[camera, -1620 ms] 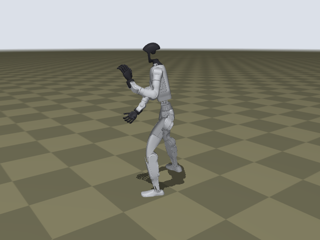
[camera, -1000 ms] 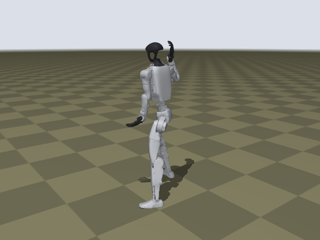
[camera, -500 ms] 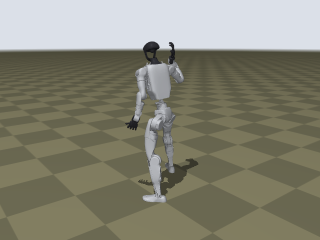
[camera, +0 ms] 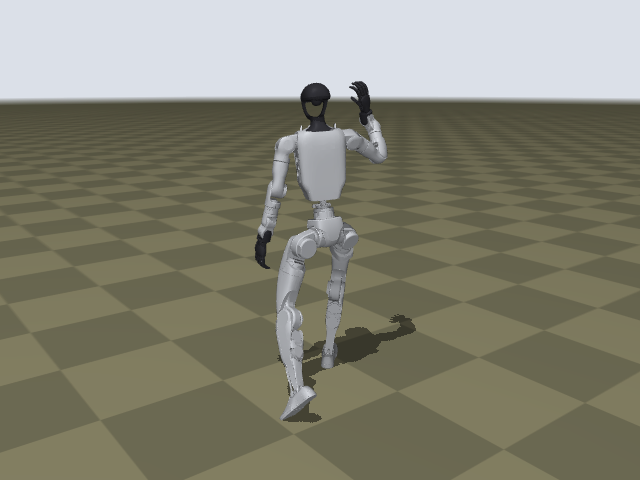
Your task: Kungfu
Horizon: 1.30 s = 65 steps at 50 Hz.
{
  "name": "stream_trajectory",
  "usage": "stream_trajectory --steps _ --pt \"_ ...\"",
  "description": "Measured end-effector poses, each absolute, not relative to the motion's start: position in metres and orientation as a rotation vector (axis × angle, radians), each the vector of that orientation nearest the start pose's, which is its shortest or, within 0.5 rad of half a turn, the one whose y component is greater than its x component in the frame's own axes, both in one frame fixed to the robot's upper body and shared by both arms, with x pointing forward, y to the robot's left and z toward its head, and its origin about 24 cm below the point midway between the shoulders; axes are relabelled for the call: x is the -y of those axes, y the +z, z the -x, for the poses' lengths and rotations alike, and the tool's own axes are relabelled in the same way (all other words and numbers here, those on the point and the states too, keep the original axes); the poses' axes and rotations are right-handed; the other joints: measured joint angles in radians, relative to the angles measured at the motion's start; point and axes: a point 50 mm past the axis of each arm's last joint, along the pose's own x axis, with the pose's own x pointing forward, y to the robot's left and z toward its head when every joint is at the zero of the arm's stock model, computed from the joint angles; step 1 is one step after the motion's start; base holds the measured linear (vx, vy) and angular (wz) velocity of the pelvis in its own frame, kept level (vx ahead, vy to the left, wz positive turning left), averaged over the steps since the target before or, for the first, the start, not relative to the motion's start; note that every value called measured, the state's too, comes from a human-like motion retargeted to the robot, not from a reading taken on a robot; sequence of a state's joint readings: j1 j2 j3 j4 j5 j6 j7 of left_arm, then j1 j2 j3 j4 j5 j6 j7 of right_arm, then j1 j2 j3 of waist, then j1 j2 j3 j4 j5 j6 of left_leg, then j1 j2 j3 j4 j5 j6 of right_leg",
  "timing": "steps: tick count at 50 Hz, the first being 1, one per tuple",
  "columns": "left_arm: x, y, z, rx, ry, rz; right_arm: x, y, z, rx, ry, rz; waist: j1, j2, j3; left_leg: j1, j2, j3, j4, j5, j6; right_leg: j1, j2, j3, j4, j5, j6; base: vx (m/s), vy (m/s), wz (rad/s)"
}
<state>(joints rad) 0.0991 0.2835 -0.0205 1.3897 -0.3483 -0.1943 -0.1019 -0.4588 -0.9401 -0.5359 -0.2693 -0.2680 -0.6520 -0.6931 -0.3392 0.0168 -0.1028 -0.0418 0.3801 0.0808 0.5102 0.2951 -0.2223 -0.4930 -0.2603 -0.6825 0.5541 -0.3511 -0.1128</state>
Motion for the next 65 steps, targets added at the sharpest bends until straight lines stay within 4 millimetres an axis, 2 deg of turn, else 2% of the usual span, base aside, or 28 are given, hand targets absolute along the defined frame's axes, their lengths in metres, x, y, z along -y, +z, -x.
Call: stream_trajectory --steps 3,5,7,10,14,18,21,24,25,28,30,32,33,35,37,38,39,40,41,45,48,50,53,55,57,60,63,65 --pt "-0.237 -0.162 -0.058 -1.085 0.226 0.134 0.249 0.365 -0.181 1.82 -0.494 0.611 0.097 -0.072 0.0 0.021 -0.159 0.008 0.132 -0.133 -0.038 0.085 0.096 0.119 -0.078 0.011 -0.002 0.33 -0.62 -3.23" --pt "-0.221 -0.161 -0.076 -1.012 0.163 0.191 0.239 0.372 -0.196 1.795 -0.374 0.506 0.127 -0.096 0.012 -0.017 -0.164 0.076 0.218 -0.247 -0.005 0.161 0.147 0.179 -0.134 0.023 -0.004 0.36 -0.39 -2.47" --pt "-0.214 -0.157 -0.093 -0.948 0.118 0.172 0.229 0.377 -0.208 1.771 -0.303 0.453 0.115 -0.109 0.018 -0.092 -0.152 0.103 0.28 -0.344 0.065 0.239 0.188 0.223 -0.194 0.04 -0.011 0.45 -0.5 -1.47" --pt "-0.21 -0.146 -0.129 -0.859 0.036 0.002 0.215 0.384 -0.222 1.749 -0.234 0.495 0.098 -0.115 0.031 -0.234 -0.222 0.014 0.323 -0.45 0.101 0.353 0.263 0.305 -0.29 0.068 -0.029 0.42 -0.4 -1.2" --pt "-0.196 -0.114 -0.206 -0.666 -0.059 -0.291 0.195 0.392 -0.234 1.738 -0.141 0.686 0.151 -0.13 0.041 -0.358 -0.309 -0.031 0.187 -0.486 0.102 0.474 0.357 0.428 -0.363 0.067 -0.089 0.44 -0.38 -1.72" --pt "-0.176 -0.042 -0.299 -0.337 -0.049 -0.562 0.177 0.398 -0.244 1.705 -0.046 0.901 0.221 -0.131 0.048 -0.433 -0.338 -0.075 -0.054 -0.473 0.123 0.578 0.45 0.545 -0.371 0.028 -0.139 0.52 -0.34 -1.88" --pt "-0.17 0.037 -0.358 -0.053 0.121 -0.747 0.151 0.399 -0.247 1.733 0.083 1.087 0.235 -0.11 0.059 -0.455 -0.318 -0.111 -0.254 -0.47 0.121 0.65 0.518 0.622 -0.342 -0.017 -0.147 0.67 -0.27 -1.71" --pt "-0.162 0.124 -0.393 0.219 0.344 -0.835 0.116 0.399 -0.248 1.796 0.173 1.348 0.227 -0.084 0.063 -0.457 -0.284 -0.041 -0.418 -0.505 0.091 0.721 0.558 0.685 -0.31 -0.054 -0.141 0.74 -0.12 -1.68" --pt "-0.158 0.153 -0.4 0.301 0.412 -0.84 0.104 0.398 -0.248 1.819 0.182 1.438 0.221 -0.075 0.059 -0.461 -0.276 -0.016 -0.453 -0.518 0.072 0.742 0.565 0.702 -0.301 -0.062 -0.138 0.86 -0.03 -1.5" --pt "-0.142 0.229 -0.408 0.491 0.542 -0.799 0.075 0.394 -0.246 1.94 0.158 1.619 0.214 -0.041 0.03 -0.48 -0.274 -0.125 -0.418 -0.511 0.065 0.794 0.571 0.722 -0.274 -0.069 -0.119 1.05 0.02 -1.48" --pt "-0.132 0.279 -0.404 0.616 0.581 -0.793 0.061 0.391 -0.241 2.052 0.135 1.682 0.221 -0.018 0.017 -0.463 -0.275 -0.208 -0.344 -0.521 0.032 0.832 0.56 0.718 -0.249 -0.053 -0.105 0.96 0.08 -1.71" --pt "-0.124 0.321 -0.396 0.71 0.613 -0.825 0.052 0.39 -0.238 2.127 0.112 1.7 0.255 -0.016 0.002 -0.411 -0.271 -0.175 -0.318 -0.433 0.032 0.862 0.519 0.743 -0.197 -0.019 -0.056 0.85 0.15 -2.1" --pt "-0.122 0.34 -0.391 0.749 0.631 -0.857 0.049 0.39 -0.237 2.148 0.095 1.71 0.259 -0.017 -0.013 -0.391 -0.265 -0.153 -0.306 -0.336 0.023 0.864 0.501 0.761 -0.171 0.01 -0.014 1.06 0.19 -1.83" --pt "-0.118 0.368 -0.381 0.797 0.664 -0.935 0.045 0.389 -0.238 2.172 0.03 1.73 0.242 -0.023 -0.065 -0.45 -0.288 -0.186 -0.19 -0.265 0.016 0.841 0.463 0.785 -0.135 0.094 0.097 0.99 0.13 -1.58" --pt "-0.117 0.385 -0.371 0.823 0.676 -0.987 0.041 0.392 -0.24 2.193 -0.064 1.722 0.247 -0.024 -0.072 -0.443 -0.297 -0.145 -0.114 -0.318 0.051 0.836 0.389 0.8 -0.113 0.15 0.255 0.73 0.14 -1.69" --pt "-0.11 0.392 -0.365 0.842 0.663 -0.995 0.042 0.394 -0.242 2.19 -0.117 1.726 0.224 -0.002 -0.073 -0.44 -0.263 -0.103 -0.087 -0.36 0.06 0.839 0.37 0.746 -0.143 0.175 0.339 0.36 -0.06 -1.39" --pt "-0.105 0.396 -0.361 0.868 0.644 -1.011 0.044 0.398 -0.243 2.184 -0.166 1.726 0.22 0.024 -0.071 -0.445 -0.175 -0.06 -0.06 -0.389 0.047 0.826 0.386 0.679 -0.158 0.2 0.37 0.16 -0.41 -1.66" --pt "-0.101 0.4 -0.356 0.896 0.622 -1.03 0.047 0.401 -0.244 2.175 -0.213 1.723 0.227 0.051 -0.069 -0.454 -0.058 -0.017 -0.033 -0.411 0.024 0.805 0.42 0.605 -0.167 0.227 0.375 0.11 -0.62 -2.51" --pt "-0.098 0.403 -0.352 0.924 0.594 -1.073 0.049 0.402 -0.244 2.173 -0.229 1.708 0.238 0.071 -0.071 -0.461 -0.004 -0.009 -0.013 -0.422 0.017 0.776 0.416 0.547 -0.16 0.261 0.375 0.09 -0.55 -2.93" --pt "-0.103 0.407 -0.342 0.905 0.553 -1.297 0.054 0.403 -0.247 2.131 -0.261 1.701 0.24 0.129 -0.07 -0.397 0.121 0.132 -0.032 -0.444 0.021 0.65 0.313 0.372 -0.149 0.413 0.375 -0.03 -0.01 -3.0" --pt "-0.116 0.397 -0.343 0.793 0.506 -1.483 0.054 0.4 -0.265 1.991 -0.278 1.728 0.182 0.136 -0.068 -0.295 0.089 0.31 -0.076 -0.472 0.055 0.6 0.163 0.249 -0.192 0.47 0.375 -0.12 0.25 -2.4" --pt "-0.127 0.379 -0.35 0.649 0.419 -1.574 0.051 0.39 -0.279 1.899 -0.247 1.703 0.145 0.099 -0.053 -0.198 -0.006 0.391 -0.108 -0.482 0.063 0.597 0.001 0.15 -0.188 0.447 0.364 -0.09 0.19 -2.48" --pt "-0.155 0.346 -0.36 0.387 0.281 -1.738 0.034 0.365 -0.295 1.855 -0.108 1.638 0.154 0.116 -0.014 -0.084 -0.004 0.473 -0.169 -0.432 0.014 0.539 -0.097 -0.063 -0.189 0.372 0.204 -0.27 -0.05 -3.49" --pt "-0.178 0.321 -0.36 0.182 0.169 -1.865 0.019 0.345 -0.303 1.858 -0.036 1.61 0.157 0.142 0.018 -0.02 0.0 0.521 -0.203 -0.398 -0.009 0.484 -0.124 -0.132 -0.188 0.335 0.113 -0.39 -0.14 -3.5" --pt "-0.2 0.288 -0.357 -0.066 0.028 -1.986 0.004 0.319 -0.313 1.838 0.042 1.569 0.14 0.156 0.053 0.033 -0.011 0.557 -0.234 -0.369 -0.023 0.382 -0.127 0.003 -0.158 0.327 0.098 -0.48 -0.29 -2.97" --pt "-0.229 0.231 -0.351 -0.463 -0.218 -2.11 -0.014 0.268 -0.325 1.717 0.212 1.502 0.083 0.176 0.106 0.085 -0.035 0.542 -0.272 -0.34 -0.038 0.247 -0.072 0.255 -0.134 0.302 0.118 -0.41 -0.22 -2.26" --pt "-0.25 0.176 -0.339 -0.823 -0.501 -2.183 -0.025 0.212 -0.328 1.569 0.364 1.406 0.029 0.212 0.131 0.084 -0.064 0.478 -0.293 -0.307 -0.039 0.158 -0.08 0.249 -0.137 0.272 0.097 -0.39 -0.14 -1.89" --pt "-0.258 0.14 -0.328 -0.945 -0.687 -2.221 -0.03 0.173 -0.323 1.485 0.472 1.31 0.024 0.223 0.138 0.084 -0.099 0.407 -0.294 -0.293 -0.039 0.07 -0.076 0.3 -0.119 0.268 0.099 -0.28 -0.1 -2.27"
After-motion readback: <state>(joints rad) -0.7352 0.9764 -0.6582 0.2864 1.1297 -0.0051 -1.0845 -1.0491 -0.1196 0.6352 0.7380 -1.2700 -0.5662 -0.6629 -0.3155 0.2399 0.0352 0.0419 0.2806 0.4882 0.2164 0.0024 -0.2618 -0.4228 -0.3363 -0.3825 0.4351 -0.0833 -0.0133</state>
